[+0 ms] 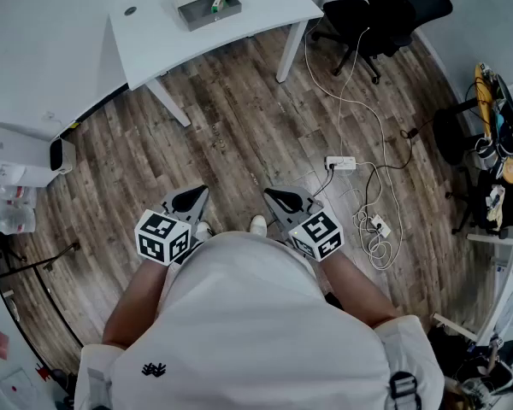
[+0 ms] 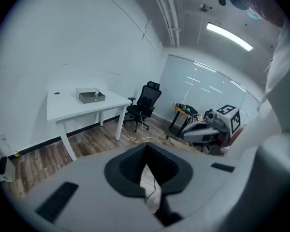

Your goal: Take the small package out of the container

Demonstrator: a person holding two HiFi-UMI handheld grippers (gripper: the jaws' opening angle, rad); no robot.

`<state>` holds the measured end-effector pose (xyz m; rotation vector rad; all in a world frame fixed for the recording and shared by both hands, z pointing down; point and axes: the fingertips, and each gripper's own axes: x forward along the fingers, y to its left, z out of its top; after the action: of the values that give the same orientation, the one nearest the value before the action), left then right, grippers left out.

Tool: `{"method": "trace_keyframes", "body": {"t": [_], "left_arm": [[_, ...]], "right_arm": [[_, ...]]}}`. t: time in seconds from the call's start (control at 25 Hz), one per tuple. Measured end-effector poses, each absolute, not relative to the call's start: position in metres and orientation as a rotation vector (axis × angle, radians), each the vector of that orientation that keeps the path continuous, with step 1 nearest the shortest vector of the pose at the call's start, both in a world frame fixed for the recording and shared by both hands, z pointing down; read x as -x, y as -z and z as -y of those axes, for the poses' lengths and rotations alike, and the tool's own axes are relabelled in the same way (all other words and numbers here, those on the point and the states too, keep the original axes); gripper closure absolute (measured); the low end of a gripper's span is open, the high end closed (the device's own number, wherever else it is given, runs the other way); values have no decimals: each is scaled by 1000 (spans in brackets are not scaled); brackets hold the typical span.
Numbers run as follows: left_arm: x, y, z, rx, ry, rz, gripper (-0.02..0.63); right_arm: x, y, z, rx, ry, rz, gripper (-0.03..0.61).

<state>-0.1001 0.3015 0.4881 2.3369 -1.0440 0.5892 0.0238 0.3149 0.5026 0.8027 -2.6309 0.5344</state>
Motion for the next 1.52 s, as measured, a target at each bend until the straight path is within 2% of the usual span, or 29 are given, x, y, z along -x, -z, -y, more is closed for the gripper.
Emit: {"method": "trace_keyframes", "body": {"t": [0.32, 0.68, 1.2, 1.52], "left_arm": [[66, -485, -279, -2324, -590, 1108, 606], [52, -496, -254, -2337, -634, 1069, 606], [61, -504, -107, -2433, -550, 919, 604], [112, -514, -32, -2437, -542, 933, 581]], "right_arm": [[-66, -514, -304, -771, -554, 2632, 572], [-73, -525, -283, -786, -605, 2617, 568], [-48, -517, -154, -918, -578, 2515, 568], [1, -510, -71, -938, -536, 2514, 568]]}}
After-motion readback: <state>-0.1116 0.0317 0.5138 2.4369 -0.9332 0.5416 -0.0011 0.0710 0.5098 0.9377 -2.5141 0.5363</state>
